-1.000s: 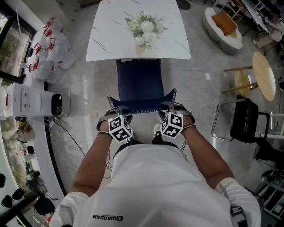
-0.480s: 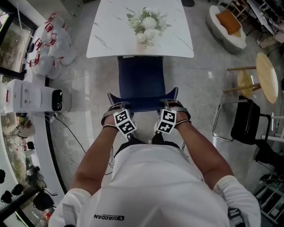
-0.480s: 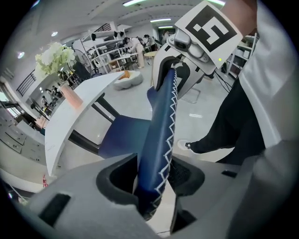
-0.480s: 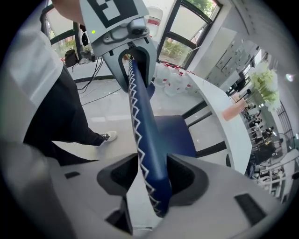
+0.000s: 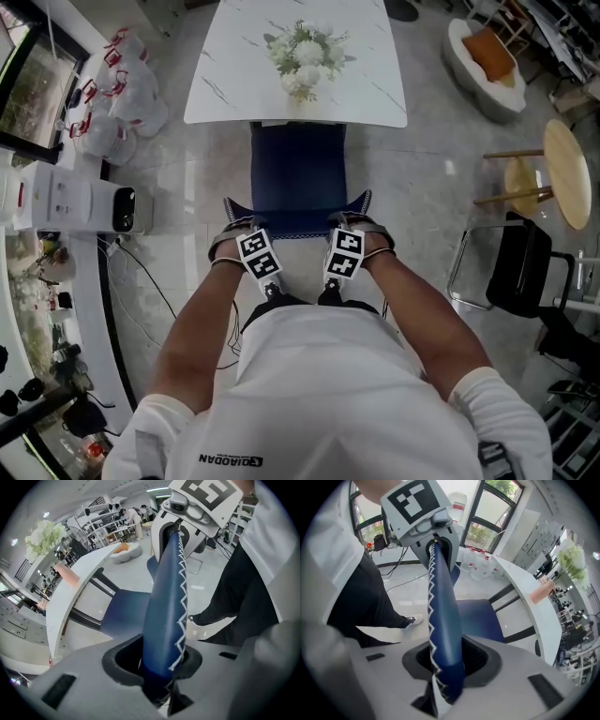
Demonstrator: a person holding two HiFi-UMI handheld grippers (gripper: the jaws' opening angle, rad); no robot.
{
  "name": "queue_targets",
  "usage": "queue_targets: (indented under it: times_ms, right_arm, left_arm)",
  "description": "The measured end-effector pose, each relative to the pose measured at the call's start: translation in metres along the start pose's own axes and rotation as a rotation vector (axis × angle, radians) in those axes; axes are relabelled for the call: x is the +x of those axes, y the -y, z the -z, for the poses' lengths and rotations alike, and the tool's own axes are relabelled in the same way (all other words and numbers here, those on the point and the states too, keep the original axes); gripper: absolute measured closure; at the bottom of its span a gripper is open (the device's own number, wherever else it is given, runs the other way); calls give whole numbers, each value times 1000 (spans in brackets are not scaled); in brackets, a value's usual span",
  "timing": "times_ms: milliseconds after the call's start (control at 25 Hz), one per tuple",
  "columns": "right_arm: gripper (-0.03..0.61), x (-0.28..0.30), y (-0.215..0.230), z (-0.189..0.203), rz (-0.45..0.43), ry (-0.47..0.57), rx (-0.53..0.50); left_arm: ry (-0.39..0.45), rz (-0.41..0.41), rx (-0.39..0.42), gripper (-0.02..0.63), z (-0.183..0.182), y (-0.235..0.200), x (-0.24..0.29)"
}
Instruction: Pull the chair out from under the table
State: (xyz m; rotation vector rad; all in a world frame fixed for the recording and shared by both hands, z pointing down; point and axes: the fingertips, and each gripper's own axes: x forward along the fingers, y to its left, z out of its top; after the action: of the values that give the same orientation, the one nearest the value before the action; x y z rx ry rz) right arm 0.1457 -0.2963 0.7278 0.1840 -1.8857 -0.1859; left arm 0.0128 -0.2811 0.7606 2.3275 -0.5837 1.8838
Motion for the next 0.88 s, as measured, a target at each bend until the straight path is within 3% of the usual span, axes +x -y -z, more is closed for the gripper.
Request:
queue_targets:
  times_ms: [160, 360, 880]
  right_arm:
    - [480, -1, -11, -2, -71, 21, 16]
    - [485, -4, -24, -1, -113, 48, 12]
    - [488, -3, -47, -1, -104, 69, 21]
  left_arm:
    - [4, 53, -22, 503, 3, 11, -1]
    - [6, 31, -29, 506, 6, 21, -1]
    - [5, 22, -33, 503, 15, 44, 0]
